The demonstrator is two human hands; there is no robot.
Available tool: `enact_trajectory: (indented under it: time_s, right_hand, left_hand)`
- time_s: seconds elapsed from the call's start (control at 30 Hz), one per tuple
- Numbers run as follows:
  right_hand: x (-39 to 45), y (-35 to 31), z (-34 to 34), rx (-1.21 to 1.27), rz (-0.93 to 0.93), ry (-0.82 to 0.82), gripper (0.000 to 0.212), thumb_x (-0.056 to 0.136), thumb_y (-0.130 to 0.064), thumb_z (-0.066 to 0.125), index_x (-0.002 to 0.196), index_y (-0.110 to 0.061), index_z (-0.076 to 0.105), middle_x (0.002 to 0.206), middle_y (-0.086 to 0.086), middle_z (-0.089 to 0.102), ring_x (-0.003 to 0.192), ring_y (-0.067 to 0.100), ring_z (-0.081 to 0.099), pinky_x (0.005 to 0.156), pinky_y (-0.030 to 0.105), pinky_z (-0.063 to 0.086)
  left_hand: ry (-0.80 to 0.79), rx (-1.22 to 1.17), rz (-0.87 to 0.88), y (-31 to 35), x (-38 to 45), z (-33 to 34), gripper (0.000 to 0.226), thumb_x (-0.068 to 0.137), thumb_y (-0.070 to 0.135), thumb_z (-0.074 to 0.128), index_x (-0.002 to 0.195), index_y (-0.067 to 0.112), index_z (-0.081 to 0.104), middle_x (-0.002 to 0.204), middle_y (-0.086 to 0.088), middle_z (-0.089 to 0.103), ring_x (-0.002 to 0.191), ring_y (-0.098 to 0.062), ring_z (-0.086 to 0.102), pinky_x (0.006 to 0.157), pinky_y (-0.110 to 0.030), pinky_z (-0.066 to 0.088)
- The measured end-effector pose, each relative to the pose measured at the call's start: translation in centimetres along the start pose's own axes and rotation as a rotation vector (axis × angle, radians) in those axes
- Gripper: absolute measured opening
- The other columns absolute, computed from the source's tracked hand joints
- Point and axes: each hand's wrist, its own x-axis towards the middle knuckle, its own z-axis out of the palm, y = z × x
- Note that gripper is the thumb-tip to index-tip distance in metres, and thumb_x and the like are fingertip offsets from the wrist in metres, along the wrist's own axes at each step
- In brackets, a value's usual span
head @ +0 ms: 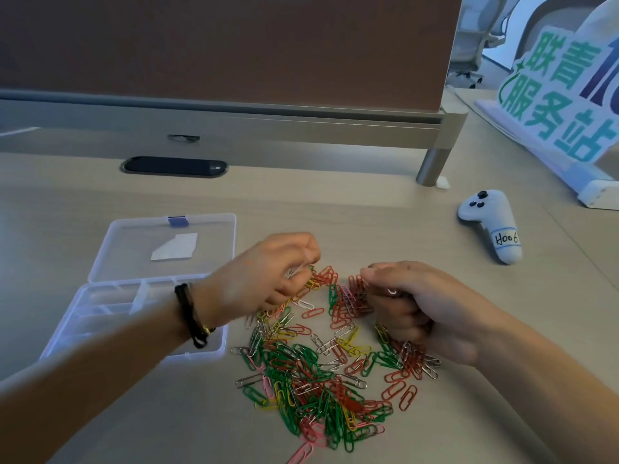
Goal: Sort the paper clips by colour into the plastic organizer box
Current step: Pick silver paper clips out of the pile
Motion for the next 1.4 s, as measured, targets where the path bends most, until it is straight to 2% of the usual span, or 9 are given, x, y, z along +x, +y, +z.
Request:
enact_trajectory:
  time_s: [0.13, 0.23, 0.33, 0.43, 0.53, 0.67, 0.8, 1.17, 1.4]
  right_hand:
    - [0.8, -0.6, 0.3, 0.116, -0.007, -0.056, 0.026, 0.084, -0.023, 0.063, 0.065, -0.015, 0.048, 0.053, 0.003, 0.038, 0.039, 0.006, 0.016, 0.037, 0.019, 0.008]
    - [1.9, -1.2, 1.1, 0.013, 0.010, -0.096, 0.024, 0.093, -0.020, 0.057, 0.071, -0.010, 0.056, 0.057, 0.005, 0.044, 0.039, 0.008, 0.016, 0.042, 0.024, 0.007]
    - [3.3, -2.1, 2.8, -0.148, 0.021, -0.048, 0.045, 0.098, -0.031, 0.052, 0.056, -0.018, 0.045, 0.051, -0.001, 0.025, 0.048, 0.015, 0.009, 0.047, 0.030, 0.006]
    - [4.5, -2.8, 4.2, -0.888, -0.228, 0.131, 0.047, 0.086, -0.038, 0.071, 0.048, -0.016, 0.056, 0.042, -0.006, 0.044, 0.044, 0.016, 0.034, 0.047, 0.027, 0.028]
    - [4.9, -3.0, 5.8, -1.553, -0.341, 0.289, 0.018, 0.074, -0.039, 0.076, 0.073, -0.022, 0.073, 0.070, -0.002, 0.068, 0.074, 0.021, 0.064, 0.060, 0.029, 0.048]
    - [4.6, -3.4, 7.7, -1.802, -0.402, 0.254, 0.021, 0.079, -0.033, 0.069, 0.088, -0.015, 0.069, 0.077, 0.006, 0.059, 0.078, 0.033, 0.057, 0.064, 0.032, 0.043]
    - [4.4, -3.2, 8.8, -2.007, -0.452, 0.157, 0.028, 0.087, -0.025, 0.056, 0.073, -0.016, 0.033, 0.072, 0.008, 0.041, 0.070, 0.031, 0.037, 0.064, 0.033, 0.033]
    - [4.7, -3.2, 9.3, -2.063, -0.450, 0.053, 0.042, 0.089, -0.026, 0.057, 0.065, -0.019, 0.024, 0.064, 0.000, 0.026, 0.069, 0.029, 0.036, 0.063, 0.034, 0.033]
    - [4.8, -4.0, 7.2, -1.867, -0.396, 0.118, 0.031, 0.078, -0.034, 0.065, 0.065, -0.010, 0.050, 0.062, 0.003, 0.047, 0.067, 0.027, 0.050, 0.061, 0.031, 0.042]
  left_hand:
    - [-0.289, -0.709, -0.176, -0.7, -0.3, -1.6, 0.023, 0.099, 0.025, 0.036, 0.077, 0.019, 0.037, 0.055, 0.003, 0.022, 0.041, -0.007, 0.015, 0.037, -0.020, 0.010]
    - [-0.248, -0.766, -0.215, -0.8, -0.6, -2.4, 0.024, 0.098, 0.023, 0.041, 0.075, 0.016, 0.042, 0.055, 0.003, 0.029, 0.038, -0.005, 0.023, 0.035, -0.018, 0.012]
    - [-0.136, -0.786, -0.343, -0.2, -1.0, -2.8, 0.027, 0.098, 0.020, 0.041, 0.072, 0.015, 0.045, 0.055, 0.004, 0.032, 0.033, -0.002, 0.029, 0.029, -0.013, 0.013]
    - [-0.055, -0.697, -0.401, 0.4, -1.5, -3.1, 0.034, 0.099, 0.027, 0.038, 0.067, 0.015, 0.044, 0.052, 0.004, 0.031, 0.028, -0.001, 0.026, 0.026, -0.012, 0.011]
    - [-0.056, -0.601, -0.408, 0.5, -1.8, -3.5, 0.038, 0.100, 0.029, 0.035, 0.066, 0.016, 0.042, 0.049, 0.005, 0.025, 0.030, -0.002, 0.021, 0.029, -0.014, 0.008]
    - [-0.022, -0.588, -0.388, 0.6, -2.2, -4.0, 0.039, 0.100, 0.027, 0.035, 0.062, 0.017, 0.040, 0.054, 0.005, 0.022, 0.036, -0.004, 0.018, 0.033, -0.015, 0.008]
    - [0.028, -0.574, -0.386, 0.2, -2.5, -4.0, 0.038, 0.099, 0.027, 0.037, 0.063, 0.017, 0.038, 0.062, 0.002, 0.027, 0.041, -0.005, 0.021, 0.034, -0.015, 0.011]
    - [0.009, -0.614, -0.392, 0.0, -3.5, -4.2, 0.032, 0.100, 0.026, 0.036, 0.070, 0.015, 0.041, 0.060, 0.002, 0.031, 0.035, -0.003, 0.025, 0.031, -0.013, 0.010]
    - [-0.109, -0.589, -0.428, -0.3, -3.2, -3.3, 0.031, 0.101, 0.029, 0.035, 0.078, 0.013, 0.050, 0.061, 0.001, 0.033, 0.036, -0.003, 0.026, 0.030, -0.012, 0.012]
